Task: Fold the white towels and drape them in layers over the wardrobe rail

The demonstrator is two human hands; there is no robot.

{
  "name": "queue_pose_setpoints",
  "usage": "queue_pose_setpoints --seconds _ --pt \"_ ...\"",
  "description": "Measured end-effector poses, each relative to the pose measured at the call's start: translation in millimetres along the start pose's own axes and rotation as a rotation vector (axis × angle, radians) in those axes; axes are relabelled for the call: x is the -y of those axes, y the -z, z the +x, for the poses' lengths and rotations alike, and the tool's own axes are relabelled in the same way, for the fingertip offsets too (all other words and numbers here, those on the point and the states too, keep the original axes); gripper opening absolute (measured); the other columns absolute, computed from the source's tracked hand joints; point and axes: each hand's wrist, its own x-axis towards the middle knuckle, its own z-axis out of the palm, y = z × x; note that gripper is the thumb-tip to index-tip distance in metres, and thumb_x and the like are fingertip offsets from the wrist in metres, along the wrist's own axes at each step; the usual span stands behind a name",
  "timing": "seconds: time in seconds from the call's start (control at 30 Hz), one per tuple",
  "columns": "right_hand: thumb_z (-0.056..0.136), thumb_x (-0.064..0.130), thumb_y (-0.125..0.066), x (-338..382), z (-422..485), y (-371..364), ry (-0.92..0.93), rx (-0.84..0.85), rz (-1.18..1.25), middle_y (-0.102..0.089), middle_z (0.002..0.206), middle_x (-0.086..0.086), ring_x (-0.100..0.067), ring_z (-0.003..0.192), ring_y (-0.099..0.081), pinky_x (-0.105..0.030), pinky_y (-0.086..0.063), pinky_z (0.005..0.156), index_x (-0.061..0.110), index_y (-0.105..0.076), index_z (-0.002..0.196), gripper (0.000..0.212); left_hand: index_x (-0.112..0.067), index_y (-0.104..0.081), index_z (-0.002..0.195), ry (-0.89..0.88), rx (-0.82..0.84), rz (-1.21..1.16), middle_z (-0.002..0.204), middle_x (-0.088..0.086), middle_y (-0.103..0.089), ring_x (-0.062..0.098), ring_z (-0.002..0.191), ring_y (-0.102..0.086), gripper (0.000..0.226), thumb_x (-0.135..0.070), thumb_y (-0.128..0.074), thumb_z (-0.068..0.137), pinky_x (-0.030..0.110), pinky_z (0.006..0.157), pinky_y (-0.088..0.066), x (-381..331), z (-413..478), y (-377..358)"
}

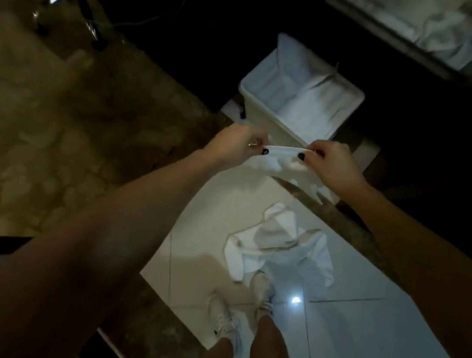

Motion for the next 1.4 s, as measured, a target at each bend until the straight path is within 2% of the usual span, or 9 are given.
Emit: queue_pose_setpoints --seconds 0.2,0.37,0.53,0.63,0.8,1.13,1.23,1.3,1.4 --pt "0.098 0.021 -0.056 42 -71 117 -0.028 -0.097 0.078 -0.063 0.078 -0.007 -0.012 0.065 -0.055 -0.017 -0.04 0.057 0.002 -0.071 0.094 0.024 -0.004 -0.061 0.085 -0.191 -0.082 -0.123 0.075 -0.002 -0.058 0.021 0.08 -0.06 0.015 -0.017 -0.063 0.093 0.033 0.073 -0.045 -121 -29 73" --pt "0.101 0.024 -0.05 53 -140 195 -0.046 -0.186 0.171 -0.064 0.089 -0.021 -0.033 0.084 -0.061 -0.045 -0.051 0.083 -0.002 -0.065 0.092 0.031 -0.011 -0.061 0.088 -0.323 -0.071 -0.138 0.078 -0.001 -0.063 0.017 0.078 -0.061 0.013 -0.022 -0.059 0.095 0.04 0.074 -0.049 -220 -44 101" --pt "0.103 0.02 -0.047 63 -219 263 -0.016 -0.378 0.323 -0.05 0.076 -0.005 -0.017 0.071 -0.049 -0.027 -0.036 0.065 0.005 -0.056 0.084 0.026 -0.008 -0.057 0.087 -0.424 0.018 -0.218 0.077 0.002 -0.059 0.012 0.068 -0.058 0.014 -0.017 -0.057 0.096 0.036 0.068 -0.052 -309 -59 112" --pt "0.101 0.018 -0.049 57 -265 300 0.031 -0.479 0.4 -0.054 0.076 -0.003 -0.013 0.069 -0.053 -0.023 -0.039 0.064 0.006 -0.057 0.085 0.022 -0.009 -0.055 0.082 -0.447 0.105 -0.323 0.075 0.002 -0.054 0.007 0.065 -0.056 0.015 -0.011 -0.056 0.097 0.022 0.063 -0.049 -355 -72 101" --pt "0.099 0.017 -0.053 22 -332 338 0.023 -0.56 0.454 -0.058 0.08 -0.01 -0.018 0.073 -0.056 -0.03 -0.046 0.067 0.008 -0.059 0.085 0.017 -0.011 -0.047 0.067 -0.483 0.14 -0.303 0.065 0.005 -0.041 0.015 0.062 -0.042 0.035 -0.03 -0.063 0.092 0.03 0.06 -0.03 -420 -100 43" --pt "0.093 0.01 -0.063 -61 -450 346 0.003 -0.629 0.752 -0.072 0.075 0.002 -0.01 0.069 -0.066 -0.023 -0.05 0.061 0.011 -0.071 0.083 0.014 -0.014 -0.042 0.06 -0.491 0.037 -0.792 0.059 0.0 -0.033 0.007 0.056 -0.033 0.036 -0.017 -0.069 0.083 0.022 0.055 -0.026 -539 -152 -48" --pt "0.091 0.008 -0.064 -75 -480 341 0.08 -0.631 0.83 -0.073 0.107 -0.001 -0.014 0.102 -0.066 -0.031 -0.051 0.084 0.01 -0.075 0.09 0.012 -0.021 -0.046 0.054 -0.488 0.108 -0.927 0.058 -0.004 -0.035 0.007 0.057 -0.033 0.033 -0.019 -0.068 0.077 0.024 0.055 -0.025 -561 -171 -63" --pt "0.09 0.013 -0.065 -84 -499 338 0.082 -0.641 0.796 -0.055 0.135 0.002 -0.01 0.131 -0.045 -0.033 -0.04 0.101 0.01 -0.076 0.089 0.011 -0.024 -0.047 0.05 -0.499 0.189 -0.996 0.06 -0.004 -0.038 0.007 0.058 -0.035 0.035 -0.015 -0.066 0.078 0.023 0.056 -0.028 -569 -184 -71" --pt "0.089 0.019 -0.067 -93 -525 334 0.09 -0.637 0.775 -0.043 0.147 0.006 -0.005 0.139 -0.031 -0.034 -0.031 0.106 0.012 -0.075 0.084 0.012 -0.02 -0.043 0.049 -0.533 0.28 -1.031 0.062 -0.001 -0.036 0.009 0.058 -0.034 0.039 -0.013 -0.068 0.078 0.021 0.056 -0.031 -578 -204 -82"
